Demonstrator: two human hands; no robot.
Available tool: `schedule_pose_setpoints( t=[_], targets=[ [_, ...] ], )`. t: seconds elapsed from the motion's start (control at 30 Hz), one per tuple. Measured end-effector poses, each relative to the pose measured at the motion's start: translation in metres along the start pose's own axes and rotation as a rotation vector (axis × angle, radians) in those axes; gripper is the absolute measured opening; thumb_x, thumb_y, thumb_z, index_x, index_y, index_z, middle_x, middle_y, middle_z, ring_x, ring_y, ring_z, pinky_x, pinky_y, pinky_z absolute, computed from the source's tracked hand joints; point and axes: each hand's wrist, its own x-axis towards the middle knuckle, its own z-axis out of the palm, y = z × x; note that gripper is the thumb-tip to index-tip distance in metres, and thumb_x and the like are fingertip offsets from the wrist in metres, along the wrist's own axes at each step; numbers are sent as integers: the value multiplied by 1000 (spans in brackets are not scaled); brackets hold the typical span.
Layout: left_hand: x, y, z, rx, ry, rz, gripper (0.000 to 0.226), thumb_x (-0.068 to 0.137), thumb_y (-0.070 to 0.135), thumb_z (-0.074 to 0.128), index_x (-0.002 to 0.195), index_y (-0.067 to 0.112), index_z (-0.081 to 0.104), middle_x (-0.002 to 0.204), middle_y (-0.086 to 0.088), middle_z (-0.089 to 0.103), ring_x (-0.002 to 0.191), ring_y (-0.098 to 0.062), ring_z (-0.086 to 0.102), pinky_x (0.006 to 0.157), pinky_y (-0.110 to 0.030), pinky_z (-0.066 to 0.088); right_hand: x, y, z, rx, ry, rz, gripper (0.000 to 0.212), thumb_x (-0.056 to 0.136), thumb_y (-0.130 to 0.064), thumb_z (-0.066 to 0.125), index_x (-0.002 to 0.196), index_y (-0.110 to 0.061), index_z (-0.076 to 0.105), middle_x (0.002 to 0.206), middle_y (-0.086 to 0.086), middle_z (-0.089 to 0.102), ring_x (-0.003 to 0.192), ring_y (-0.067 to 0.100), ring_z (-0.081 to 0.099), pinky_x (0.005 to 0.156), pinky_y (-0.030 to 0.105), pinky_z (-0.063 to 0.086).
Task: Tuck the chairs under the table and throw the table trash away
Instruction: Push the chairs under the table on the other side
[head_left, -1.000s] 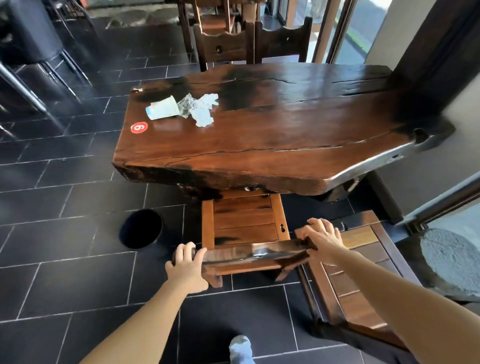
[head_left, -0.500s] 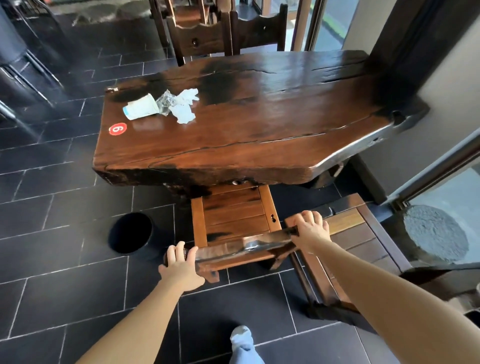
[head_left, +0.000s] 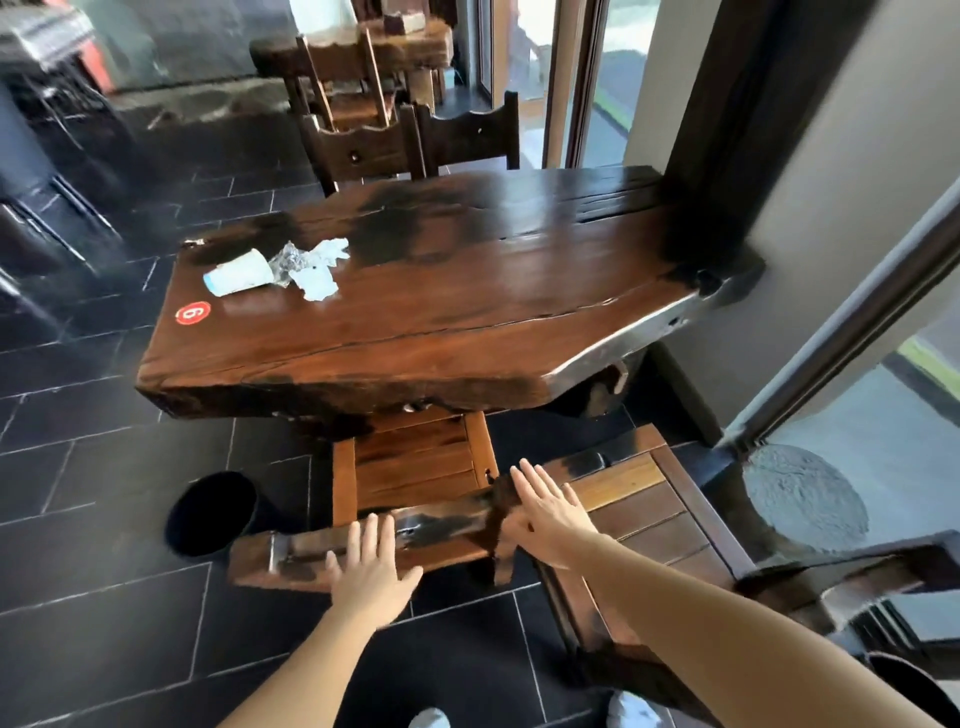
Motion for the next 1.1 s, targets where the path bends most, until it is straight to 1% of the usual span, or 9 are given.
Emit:
schedule_pose_setpoints(
  t=[0.13, 0.27, 0.43, 0.53, 0.7, 0.8, 0.87, 1.0, 1.1],
  targets=[
    [-21, 85, 6, -51, 154, 77, 78, 94, 56, 29, 146, 20, -15, 157, -3, -18, 144, -23, -18, 114, -53, -4, -38, 68, -16, -211, 59, -157, 72, 98, -38, 40, 151, -22, -7, 156, -7, -18, 145, 17, -17, 118, 45, -4],
    [-29, 171, 6, -78, 284, 125, 74, 94, 56, 26, 146, 22, -15, 155, 1, -22, 143, -21, -18, 114, -52, -6, -49, 130, -42, -237, 146, -170, 69, 99, -36, 38, 150, -23, -8, 149, -8, -26, 144, 19, -19, 118, 48, -1],
    [-65, 257, 31, -98, 331, 245, 69, 87, 59, 1, 145, 27, -18, 151, 5, -27, 142, -19, -22, 113, -51, -9, -83, 184, -48, -275, 134, -151, 71, 100, -35, 38, 149, -23, -11, 157, -1, -20, 144, 21, -19, 115, 45, -8],
    [-76, 279, 38, -96, 342, 237, 72, 79, 57, -10, 145, 28, -17, 155, 2, -23, 141, -19, -24, 112, -49, -12, -99, 207, -55, -310, 172, -171, 70, 99, -38, 37, 150, -24, -10, 154, -3, -23, 144, 22, -18, 114, 44, -10],
    [-89, 283, 39, -78, 304, 218, 64, 96, 52, 14, 145, 25, -18, 155, 2, -24, 139, -16, -28, 107, -48, -19, -121, 224, -70, -259, 237, -96, 69, 99, -38, 38, 151, -24, -6, 159, -1, -15, 145, 21, -17, 115, 47, -8],
    [-97, 291, 42, -55, 294, 246, 70, 88, 61, 1, 143, 24, -22, 155, 3, -24, 134, -16, -31, 107, -49, -18, -146, 235, -67, -223, 290, -64, 70, 98, -36, 39, 151, -27, -6, 159, -3, -16, 144, 19, -18, 116, 49, -8],
    [-98, 303, 42, -71, 288, 272, 70, 91, 59, 7, 144, 23, -21, 153, 4, -27, 137, -16, -28, 109, -49, -17, -157, 249, -63, -201, 306, -29, 69, 99, -38, 38, 150, -30, -8, 158, -5, -19, 143, 18, -21, 117, 49, -8],
    [-119, 329, 65, -77, 207, 291, 71, 96, 53, 17, 139, 19, -27, 143, 4, -35, 139, -18, -27, 110, -50, -15, -192, 279, -46, -237, 230, 6, 72, 98, -45, 35, 148, -31, -16, 157, -6, -21, 143, 19, -22, 116, 53, -5],
    [-128, 344, 83, -65, 200, 258, 72, 95, 55, 17, 137, 19, -29, 148, 2, -34, 136, -18, -31, 110, -51, -16, -203, 303, -50, -260, 218, -34, 72, 99, -43, 35, 148, -30, -17, 153, -6, -26, 143, 20, -21, 116, 53, -7]
  ],
)
